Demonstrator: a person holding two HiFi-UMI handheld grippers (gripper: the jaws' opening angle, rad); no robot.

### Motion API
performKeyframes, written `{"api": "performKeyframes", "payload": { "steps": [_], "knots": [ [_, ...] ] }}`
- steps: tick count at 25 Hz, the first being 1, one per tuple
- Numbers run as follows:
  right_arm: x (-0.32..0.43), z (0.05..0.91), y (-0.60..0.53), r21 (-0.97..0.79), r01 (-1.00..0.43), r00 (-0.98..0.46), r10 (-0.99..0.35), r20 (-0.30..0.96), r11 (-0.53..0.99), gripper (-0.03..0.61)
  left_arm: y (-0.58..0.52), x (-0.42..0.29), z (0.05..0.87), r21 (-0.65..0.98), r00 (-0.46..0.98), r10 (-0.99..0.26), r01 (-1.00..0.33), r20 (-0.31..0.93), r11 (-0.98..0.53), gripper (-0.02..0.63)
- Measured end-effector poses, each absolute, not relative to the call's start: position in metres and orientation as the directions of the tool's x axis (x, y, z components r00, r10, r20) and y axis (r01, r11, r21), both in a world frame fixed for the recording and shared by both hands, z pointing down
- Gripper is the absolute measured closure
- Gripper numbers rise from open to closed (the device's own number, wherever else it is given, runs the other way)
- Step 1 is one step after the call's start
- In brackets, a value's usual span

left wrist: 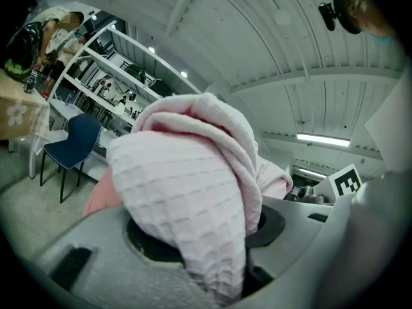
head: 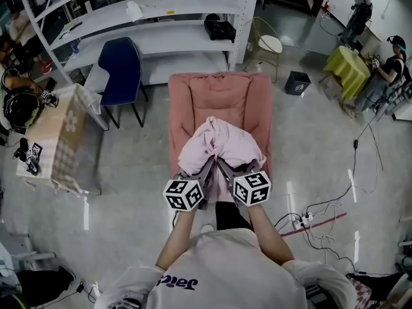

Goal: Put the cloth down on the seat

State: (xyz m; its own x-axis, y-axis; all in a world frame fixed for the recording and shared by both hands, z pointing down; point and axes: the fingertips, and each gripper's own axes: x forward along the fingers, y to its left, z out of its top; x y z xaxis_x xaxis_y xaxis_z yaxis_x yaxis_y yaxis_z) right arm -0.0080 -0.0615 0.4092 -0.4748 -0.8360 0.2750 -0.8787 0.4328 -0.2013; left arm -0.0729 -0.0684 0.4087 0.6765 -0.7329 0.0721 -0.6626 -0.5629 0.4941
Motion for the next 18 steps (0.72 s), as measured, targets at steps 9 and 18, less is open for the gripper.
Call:
{"api": "performKeyframes", "payload": {
  "steps": [9, 18],
  "knots": [
    [0.023, 0.448, -0.137, -0.277, -0.866, -0.494, -0.798, 0.344, 0.417, 0.333, -0.143, -0.042, 0.446, 0.516, 0.668, -0.724, -0.687, 0.173, -0.511, 0.397],
    [0.046, 0.511, -0.185, -0.353, -0.868, -0.484, -0.754, 0.444, 0.349, 0.333, -0.192, -0.019, 0.508, 0.548, 0.666, -0.688, -0.704, 0.289, -0.452, 0.397]
  ]
}}
